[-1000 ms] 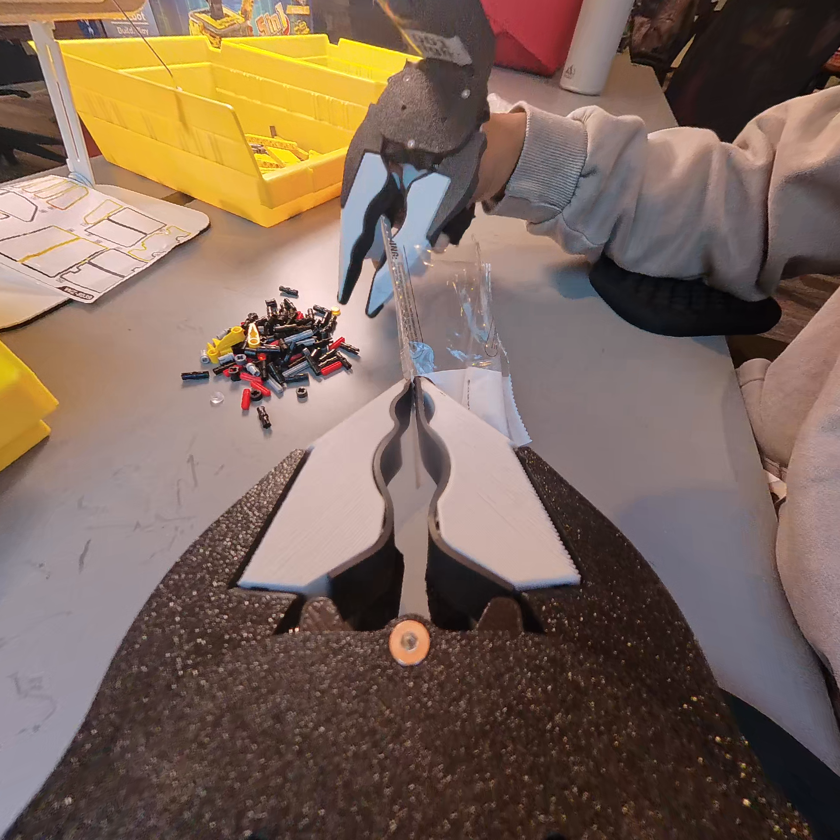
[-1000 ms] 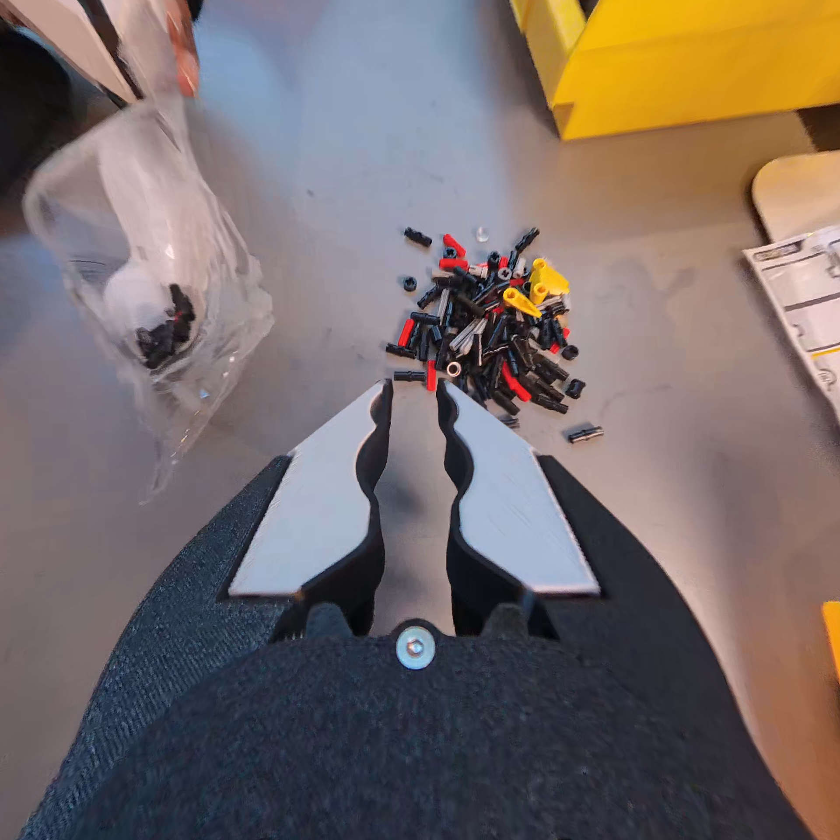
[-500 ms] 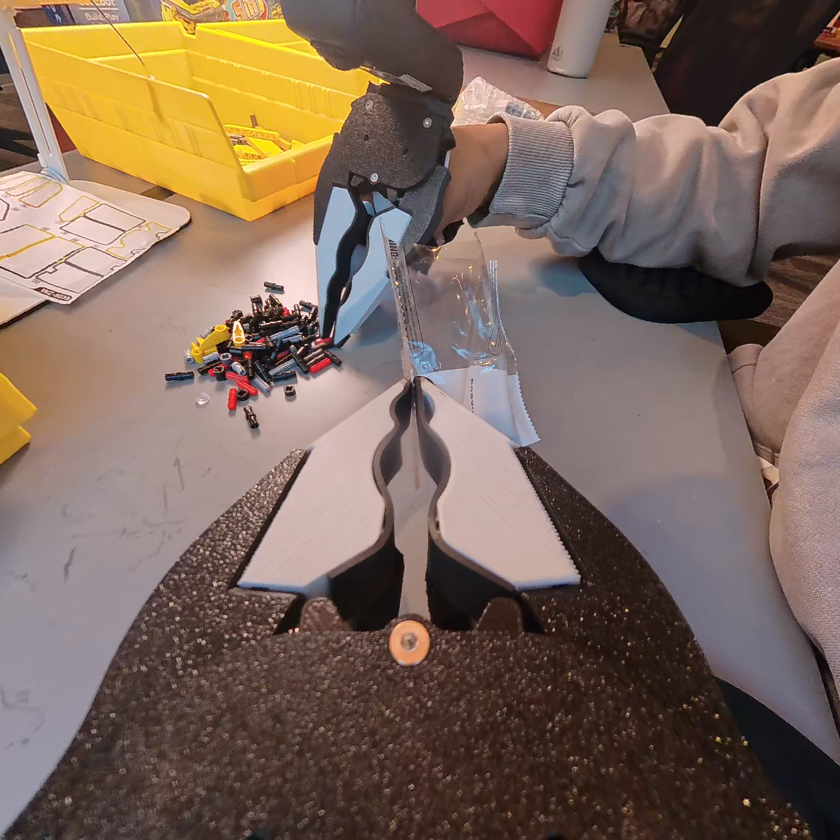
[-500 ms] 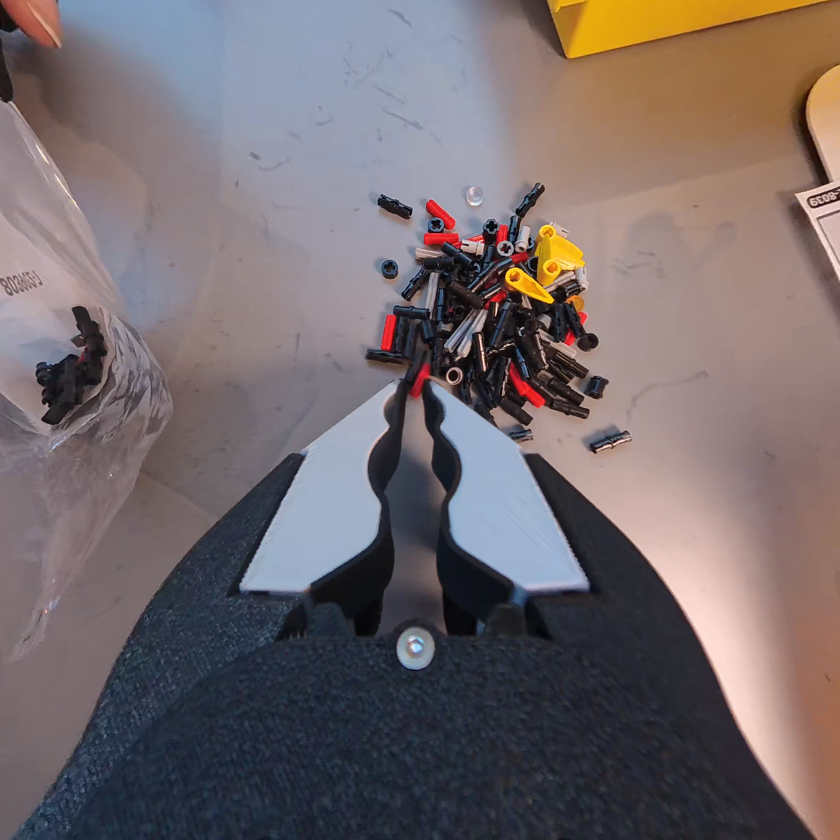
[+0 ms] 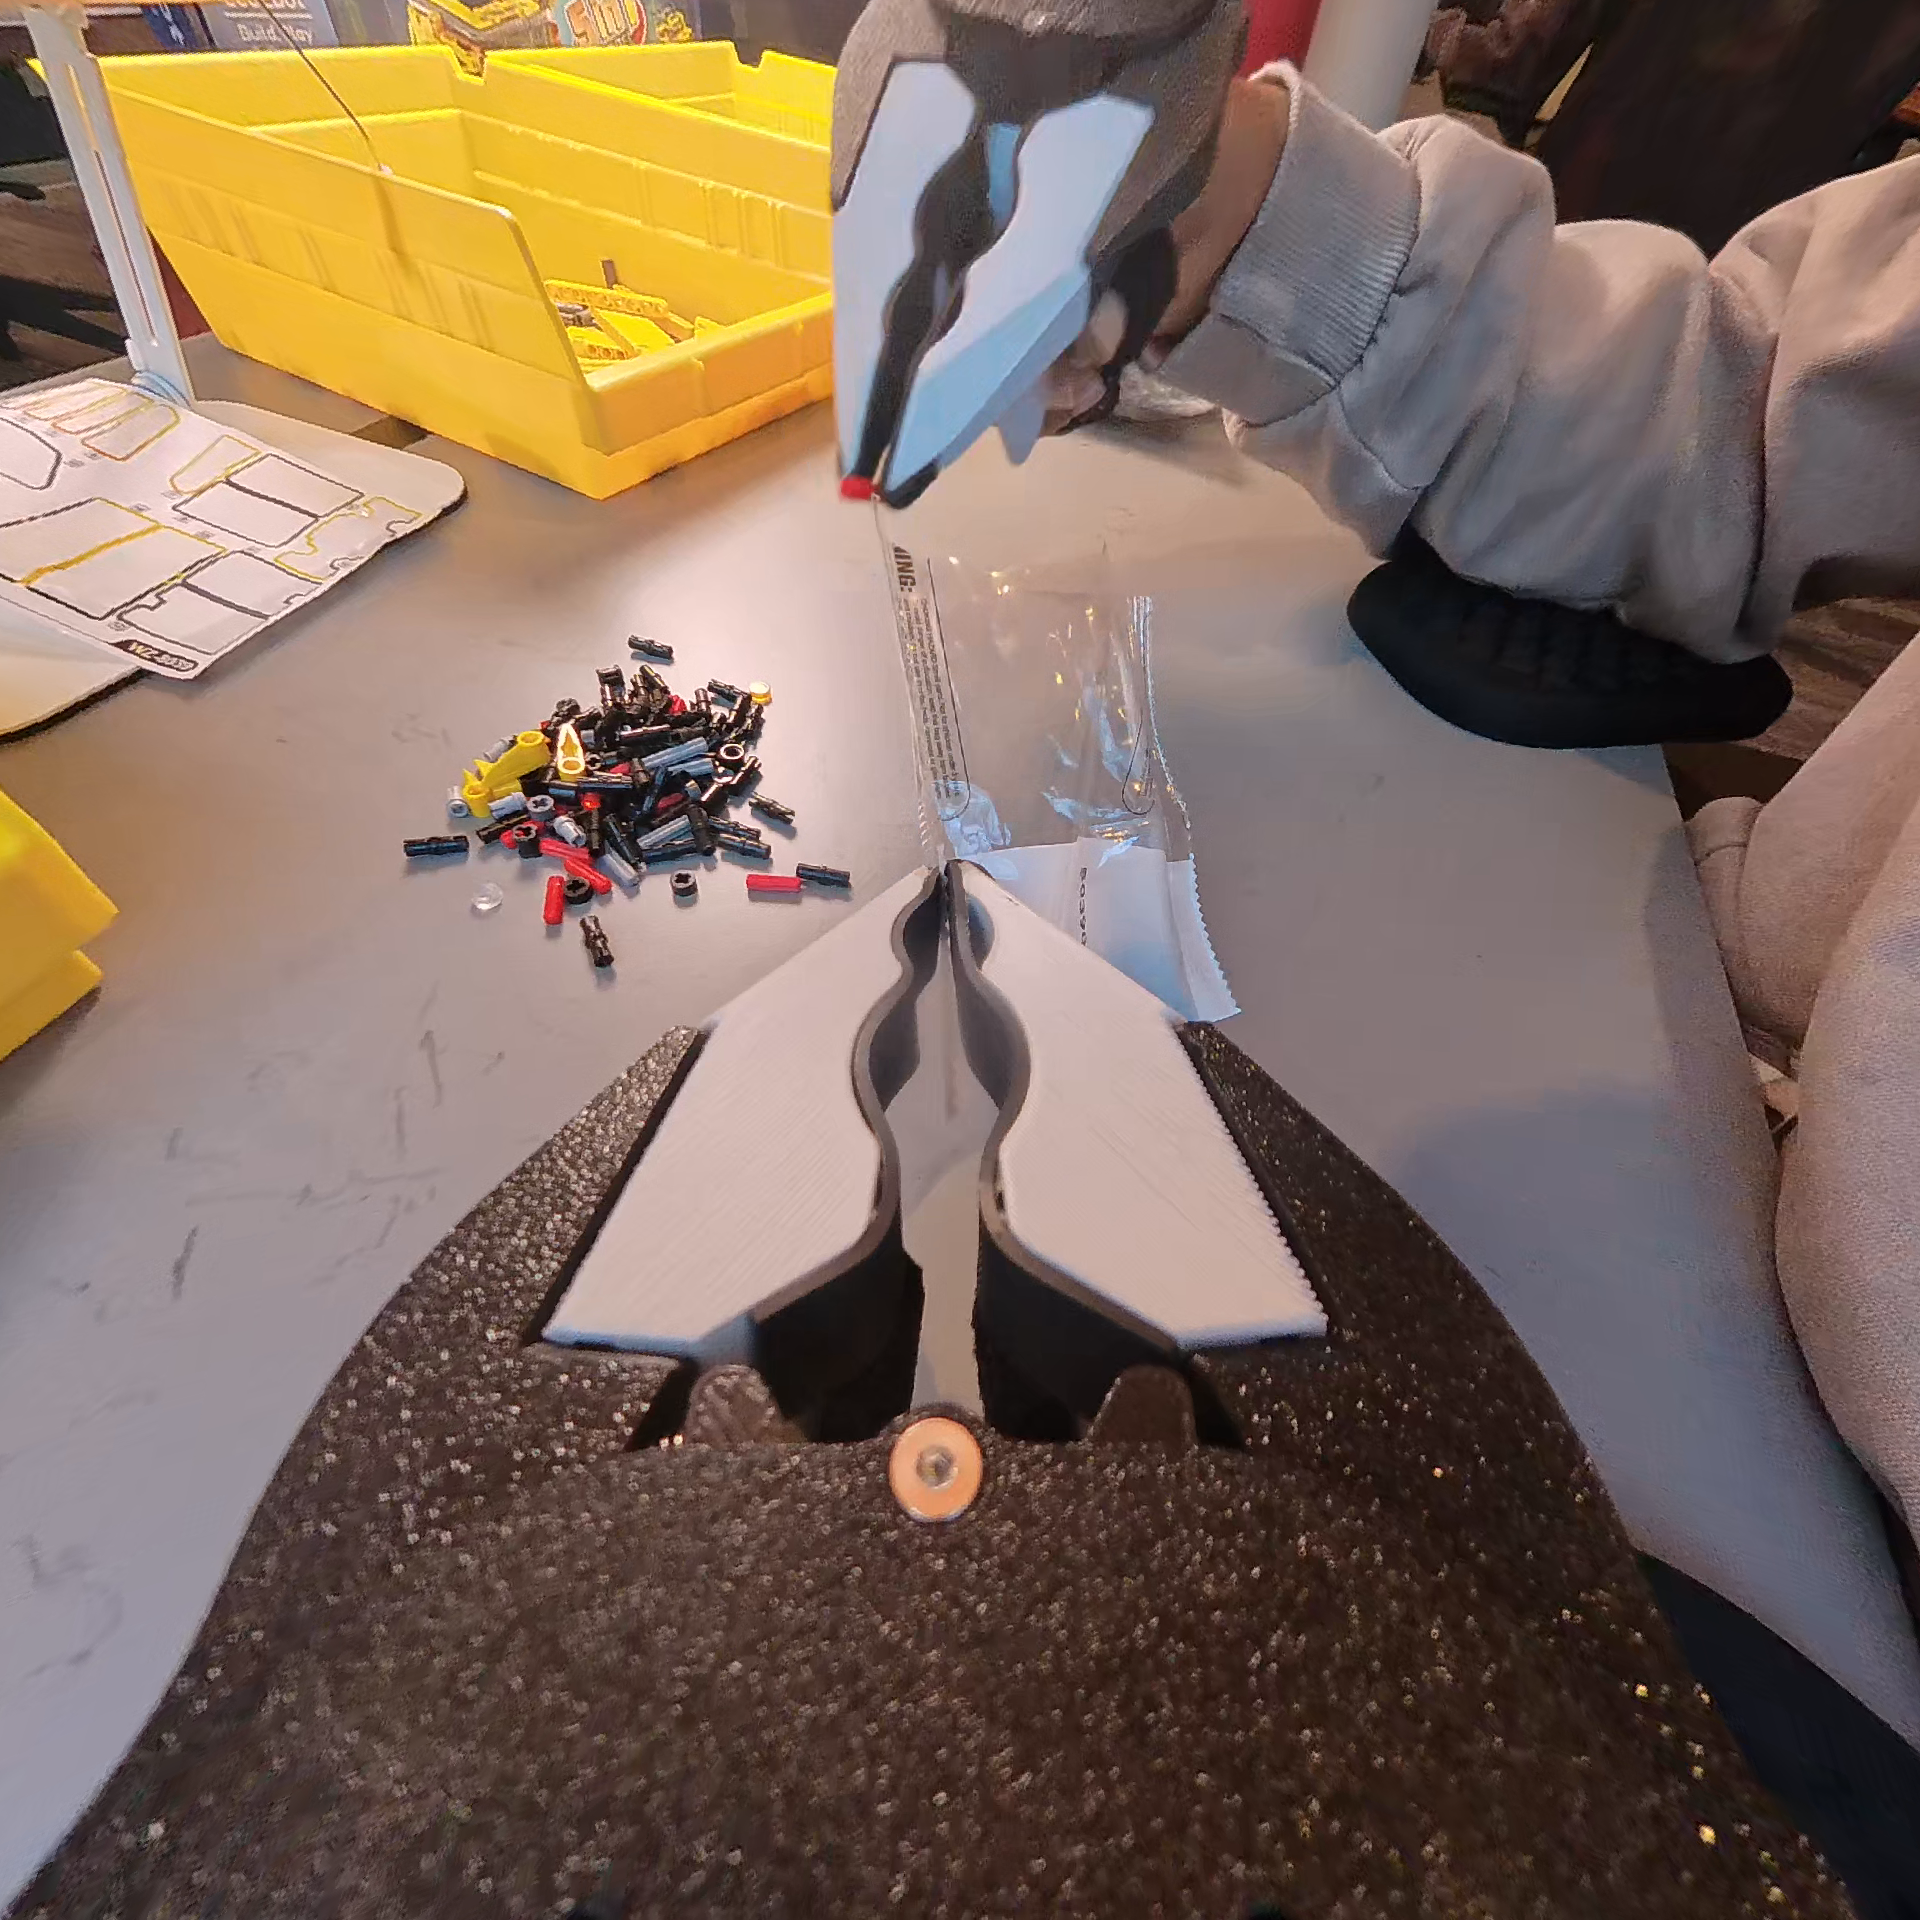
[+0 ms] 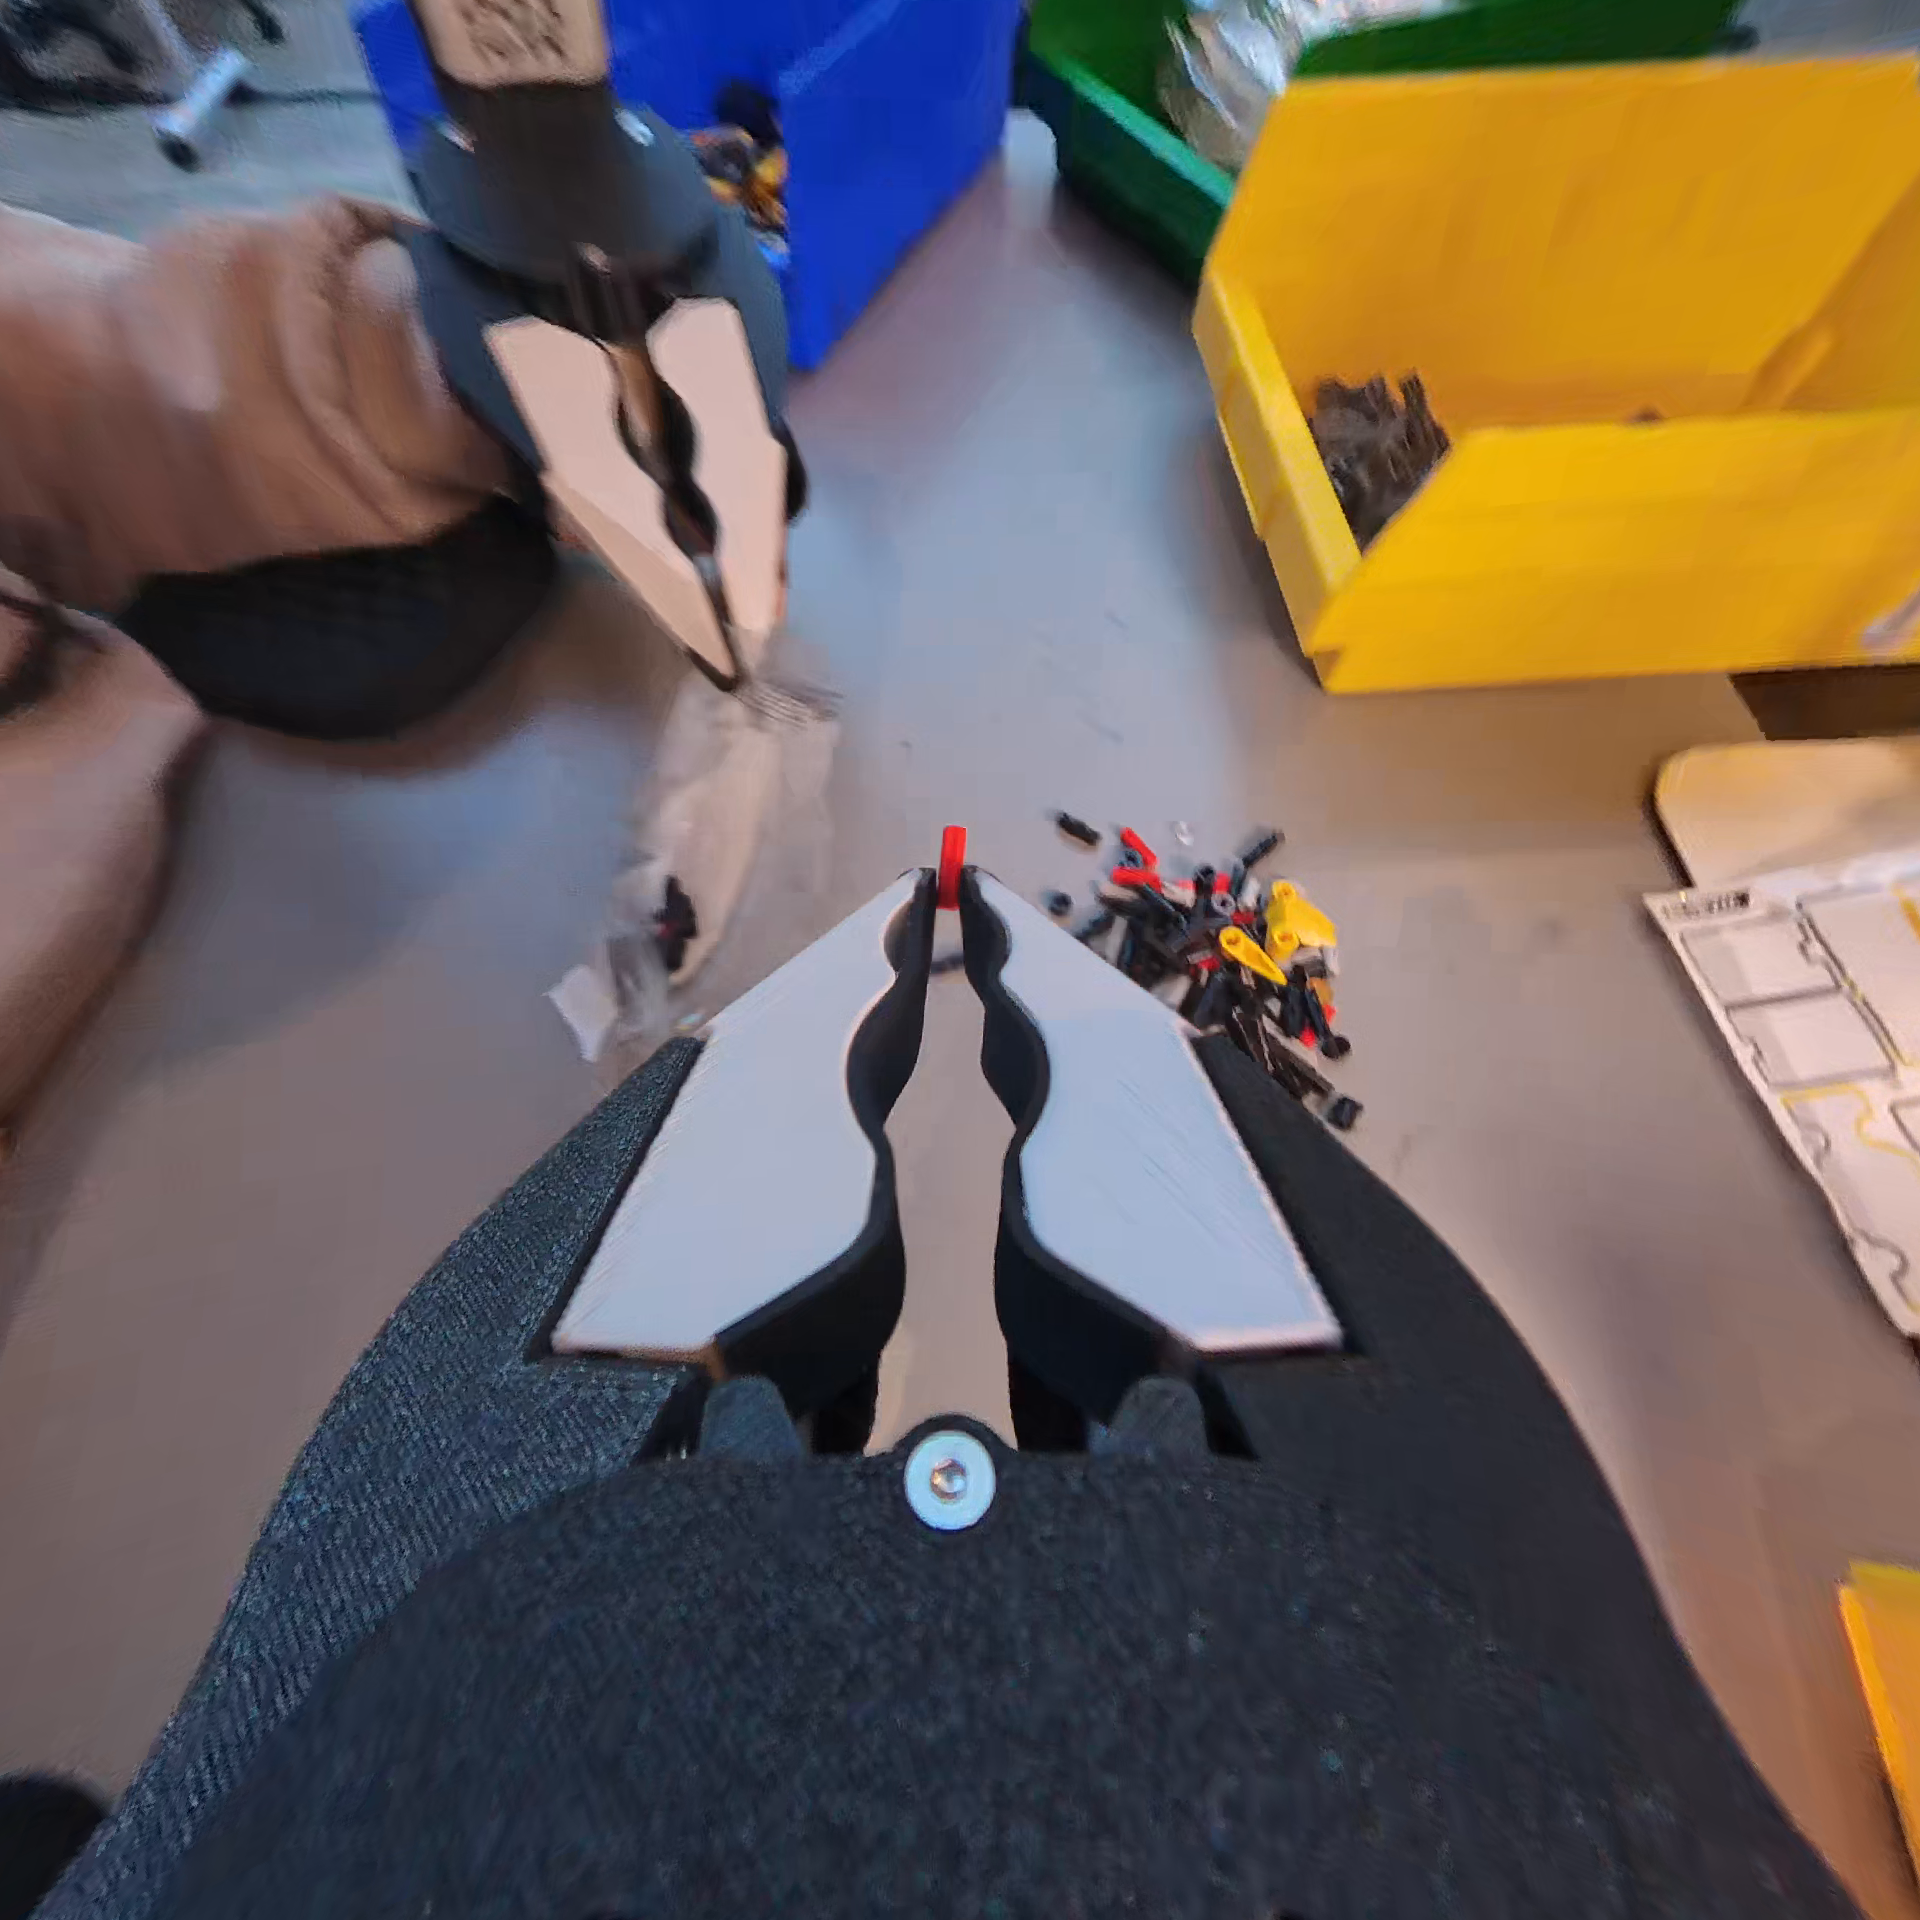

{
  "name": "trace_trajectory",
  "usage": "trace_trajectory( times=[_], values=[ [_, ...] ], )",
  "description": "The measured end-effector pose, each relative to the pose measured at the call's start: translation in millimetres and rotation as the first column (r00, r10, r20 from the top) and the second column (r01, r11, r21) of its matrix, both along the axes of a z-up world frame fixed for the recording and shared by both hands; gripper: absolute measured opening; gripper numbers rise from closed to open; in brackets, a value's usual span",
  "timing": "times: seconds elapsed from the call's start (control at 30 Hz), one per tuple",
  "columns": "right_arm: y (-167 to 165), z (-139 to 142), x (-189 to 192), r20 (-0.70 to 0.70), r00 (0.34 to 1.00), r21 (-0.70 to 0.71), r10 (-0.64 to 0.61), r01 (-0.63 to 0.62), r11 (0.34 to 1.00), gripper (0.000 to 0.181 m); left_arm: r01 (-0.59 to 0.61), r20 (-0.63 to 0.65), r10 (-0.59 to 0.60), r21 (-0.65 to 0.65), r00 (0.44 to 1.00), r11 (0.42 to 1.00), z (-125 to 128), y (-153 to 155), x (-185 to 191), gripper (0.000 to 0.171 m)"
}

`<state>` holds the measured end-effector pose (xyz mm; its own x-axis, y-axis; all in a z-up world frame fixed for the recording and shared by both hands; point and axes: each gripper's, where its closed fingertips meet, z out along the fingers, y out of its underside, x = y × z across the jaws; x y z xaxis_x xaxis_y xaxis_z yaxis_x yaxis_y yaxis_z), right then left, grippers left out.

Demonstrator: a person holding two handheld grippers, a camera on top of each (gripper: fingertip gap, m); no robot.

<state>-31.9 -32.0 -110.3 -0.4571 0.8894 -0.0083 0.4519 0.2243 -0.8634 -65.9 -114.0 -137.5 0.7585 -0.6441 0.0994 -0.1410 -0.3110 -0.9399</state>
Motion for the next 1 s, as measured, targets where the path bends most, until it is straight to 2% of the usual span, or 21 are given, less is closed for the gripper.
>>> trace_trajectory(
  times=[0.07, 0.13, 0.2, 0.27, 0.37, 0.43, 0.5, 0.63, 0.83, 1.0],
  values=[
    [-14.2, 12.6, 8.8, -0.021, 0.997, 0.016, 0.073, -0.073, 0.997, 0.004, 0.000, 0.004, 0.000, 0.001, 1.000, 1.000, 0.3, 0.2, -0.2, 0.000],
    [-22.9, 8.7, 13.3, 0.001, 0.993, 0.062, 0.114, -0.114, 0.992, 0.005, 0.001, 0.006, -0.001, 0.000, 1.000, 1.000, 0.0, 0.3, 0.1, 0.000],
    [-30.6, 2.2, 13.8, 0.020, 0.989, 0.072, 0.144, -0.145, 0.987, 0.013, 0.004, 0.005, -0.004, 0.000, 1.000, 1.000, -0.4, 0.3, 0.8, 0.000],
    [-31.1, 3.7, 10.1, -0.002, 0.990, 0.054, 0.140, -0.140, 0.989, 0.017, 0.006, 0.002, -0.006, 0.002, 1.000, 1.000, -0.1, -0.2, 1.3, 0.000],
    [-10.8, 10.0, 1.6, -0.046, 0.998, 0.012, 0.044, -0.043, 0.999, 0.017, 0.017, 0.003, -0.017, 0.013, 1.000, 1.000, 3.5, -2.8, 0.6, 0.000],
    [6.6, -6.5, -0.8, 0.011, 1.000, 0.036, -0.029, 0.028, 0.999, 0.017, 0.030, 0.010, -0.030, 0.022, 0.999, 0.999, 7.2, -5.6, -0.5, 0.000],
    [18.3, -39.3, -1.3, 0.108, 0.991, 0.124, -0.075, 0.061, 0.990, 0.017, 0.044, 0.017, -0.045, 0.027, 0.999, 0.999, 9.6, -8.5, -1.6, 0.000],
    [16.4, -85.3, -10.2, 0.244, 0.960, 0.127, -0.133, 0.105, 0.986, 0.019, 0.050, 0.013, -0.050, 0.032, 0.999, 0.998, 9.8, -10.4, -3.6, 0.000],
    [19.9, -100.9, -18.1, 0.305, 0.929, 0.150, -0.208, 0.168, 0.974, 0.020, 0.056, 0.010, -0.056, 0.034, 0.998, 0.998, 9.8, -11.1, -3.3, 0.000],
    [22.0, -100.8, -22.1, 0.316, 0.922, 0.157, -0.224, 0.183, 0.971, 0.016, 0.057, 0.005, -0.057, 0.037, 0.998, 0.998, 10.2, -11.6, -2.6, 0.000]
  ],
)
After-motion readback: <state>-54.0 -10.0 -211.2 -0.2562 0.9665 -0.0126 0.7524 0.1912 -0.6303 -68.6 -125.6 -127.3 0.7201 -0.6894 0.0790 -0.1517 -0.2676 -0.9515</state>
